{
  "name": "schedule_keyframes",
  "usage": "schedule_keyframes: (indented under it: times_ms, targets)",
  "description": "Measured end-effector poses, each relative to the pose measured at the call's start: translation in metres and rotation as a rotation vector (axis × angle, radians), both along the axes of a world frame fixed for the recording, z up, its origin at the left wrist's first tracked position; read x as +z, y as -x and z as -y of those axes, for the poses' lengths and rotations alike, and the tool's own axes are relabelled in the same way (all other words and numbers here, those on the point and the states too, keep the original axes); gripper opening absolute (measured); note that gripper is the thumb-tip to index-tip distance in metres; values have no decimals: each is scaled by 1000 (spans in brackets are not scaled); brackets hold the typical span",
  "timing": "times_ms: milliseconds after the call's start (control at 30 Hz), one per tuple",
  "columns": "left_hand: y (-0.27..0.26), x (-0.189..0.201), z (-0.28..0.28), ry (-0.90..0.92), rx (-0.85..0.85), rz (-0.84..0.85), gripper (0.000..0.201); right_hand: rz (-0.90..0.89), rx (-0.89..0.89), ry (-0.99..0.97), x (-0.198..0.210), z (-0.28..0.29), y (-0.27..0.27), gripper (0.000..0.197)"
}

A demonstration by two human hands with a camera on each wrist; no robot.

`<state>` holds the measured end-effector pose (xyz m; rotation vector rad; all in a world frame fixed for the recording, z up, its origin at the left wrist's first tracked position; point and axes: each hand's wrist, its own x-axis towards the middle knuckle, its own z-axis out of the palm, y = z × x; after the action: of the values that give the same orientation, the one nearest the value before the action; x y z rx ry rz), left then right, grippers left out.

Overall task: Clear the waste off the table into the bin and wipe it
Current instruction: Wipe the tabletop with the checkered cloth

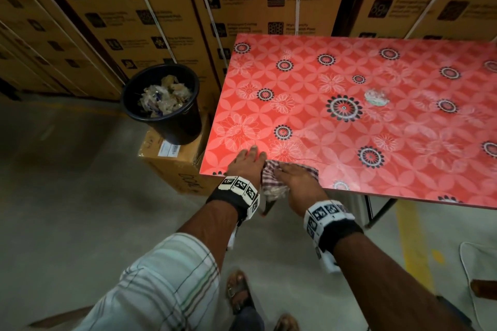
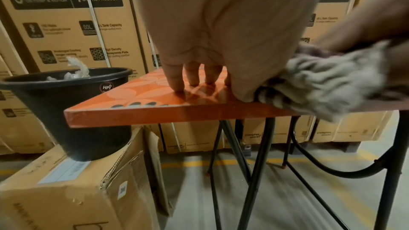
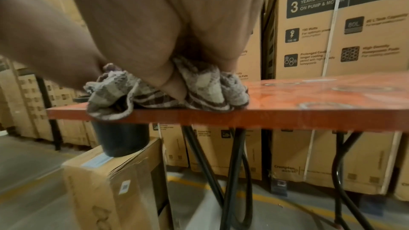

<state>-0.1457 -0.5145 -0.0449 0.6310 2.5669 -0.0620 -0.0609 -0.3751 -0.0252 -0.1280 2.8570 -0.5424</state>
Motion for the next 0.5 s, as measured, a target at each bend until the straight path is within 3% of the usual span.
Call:
schedule_keyframes:
  times_ms: [167,367,500]
  targets:
    - [3,9,-3,-21,26,10,74,-8,-110,52,7,-9,46,63]
    - [16,13,-10,-9,-5,-35,51,-61,-52,46,-6,-6,2,60]
    - [46,15,-16,-51,0,-10,54,-72,-74,15,-10,-16,40,58]
